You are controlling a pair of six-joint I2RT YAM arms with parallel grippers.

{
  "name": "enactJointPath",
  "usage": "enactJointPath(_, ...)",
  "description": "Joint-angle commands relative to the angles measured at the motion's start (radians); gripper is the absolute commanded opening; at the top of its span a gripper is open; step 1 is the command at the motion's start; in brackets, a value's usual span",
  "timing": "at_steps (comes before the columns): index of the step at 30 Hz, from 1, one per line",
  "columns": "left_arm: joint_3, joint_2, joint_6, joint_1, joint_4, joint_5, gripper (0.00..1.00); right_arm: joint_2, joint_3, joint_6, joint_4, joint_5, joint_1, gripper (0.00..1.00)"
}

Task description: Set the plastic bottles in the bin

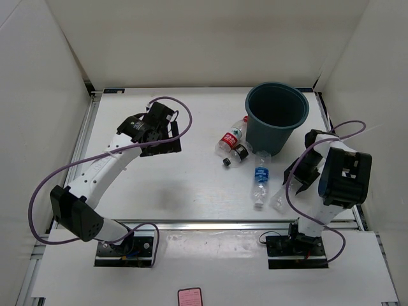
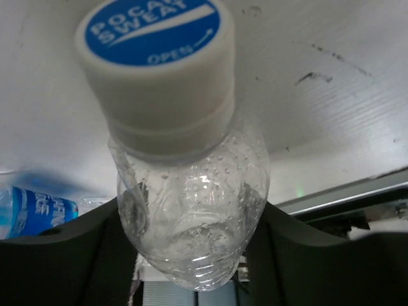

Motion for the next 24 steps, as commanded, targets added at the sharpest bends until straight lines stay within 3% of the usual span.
enactJointPath(1, 0.019, -0.008, -0.016, -0.002, -0.011, 0.035, 1.0, 0.017, 0.031, 0.006, 0.006, 0.017, 0.004, 0.54)
enactJointPath(3, 0.028, 0.001, -0.016, -0.002, -0.011, 0.035, 1.0, 0.017, 0.042, 0.006, -0.011, 0.048, 0.004, 0.45)
enactJointPath(4, 0.029, 0.001, -0.016, -0.002, -0.011, 0.035, 1.0, -0.009, 0.042, 0.006, -0.033, 0.058, 0.004, 0.36)
enactJointPath(10, 0.048, 0.031, -0.026, -0.002, -0.011, 0.044, 1.0, -0.219, 0.198, 0.006, -0.19, 0.141, 0.004, 0.12)
enactJointPath(15, 0.058, 0.051, -0.026, -0.002, -0.002, 0.054, 1.0, -0.376, 0.462, 0.006, -0.336, 0.141, 0.004, 0.03)
enactJointPath(18, 0.084, 0.073, -0.026, -0.002, -0.002, 0.063, 1.0, -0.394, 0.709, 0.027, -0.386, 0.141, 0.013, 0.01)
enactJointPath(20, 0.099, 0.085, -0.016, -0.002, -0.002, 0.072, 1.0, -0.376, 0.923, 0.027, -0.374, 0.131, 0.013, 0.01)
enactJointPath(24, 0.134, 0.122, -0.007, -0.002, -0.002, 0.081, 1.0, -0.261, 1.142, 0.001, -0.246, 0.092, 0.052, 0.01)
